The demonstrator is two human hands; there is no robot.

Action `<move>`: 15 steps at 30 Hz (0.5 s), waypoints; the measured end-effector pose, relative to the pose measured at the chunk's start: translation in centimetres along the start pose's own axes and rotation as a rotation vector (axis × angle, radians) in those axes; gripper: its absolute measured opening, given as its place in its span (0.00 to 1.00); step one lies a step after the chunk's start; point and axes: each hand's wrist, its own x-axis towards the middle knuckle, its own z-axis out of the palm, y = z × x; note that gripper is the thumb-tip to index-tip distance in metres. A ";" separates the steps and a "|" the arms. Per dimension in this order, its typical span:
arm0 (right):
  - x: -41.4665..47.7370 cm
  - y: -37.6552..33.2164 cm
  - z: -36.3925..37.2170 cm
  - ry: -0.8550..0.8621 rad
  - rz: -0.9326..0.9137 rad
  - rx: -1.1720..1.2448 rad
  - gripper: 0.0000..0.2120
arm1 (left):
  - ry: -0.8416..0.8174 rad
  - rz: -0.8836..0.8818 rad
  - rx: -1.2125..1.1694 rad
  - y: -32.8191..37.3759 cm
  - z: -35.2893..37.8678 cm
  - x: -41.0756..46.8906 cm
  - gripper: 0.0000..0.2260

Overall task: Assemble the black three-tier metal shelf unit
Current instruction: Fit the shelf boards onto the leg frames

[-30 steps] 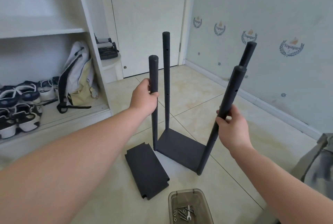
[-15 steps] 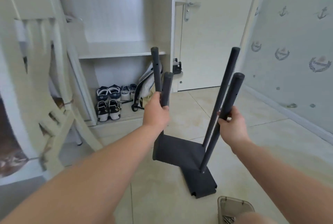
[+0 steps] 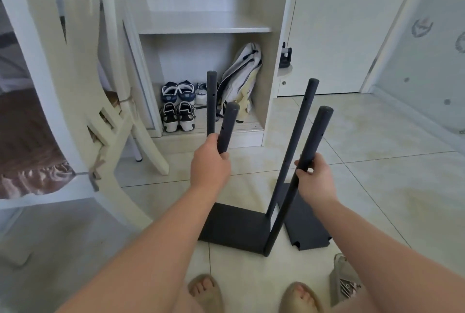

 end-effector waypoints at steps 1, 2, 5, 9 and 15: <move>0.5 0.2 0.2 0.000 0.000 -0.004 0.11 | -0.007 -0.008 -0.004 -0.2 0.4 0.2 0.16; 1.0 0.4 0.3 0.001 -0.005 -0.010 0.12 | -0.017 -0.019 -0.011 -0.4 0.8 0.4 0.15; 2.7 1.1 0.2 0.023 -0.022 -0.012 0.15 | -0.081 -0.049 -0.016 -0.7 1.9 1.1 0.13; 4.5 2.6 -0.4 0.016 0.000 -0.026 0.13 | -0.151 -0.077 0.026 -0.8 2.6 2.2 0.14; 6.2 4.9 -0.7 -0.032 0.060 -0.107 0.07 | -0.236 -0.248 0.237 -1.4 5.1 2.3 0.14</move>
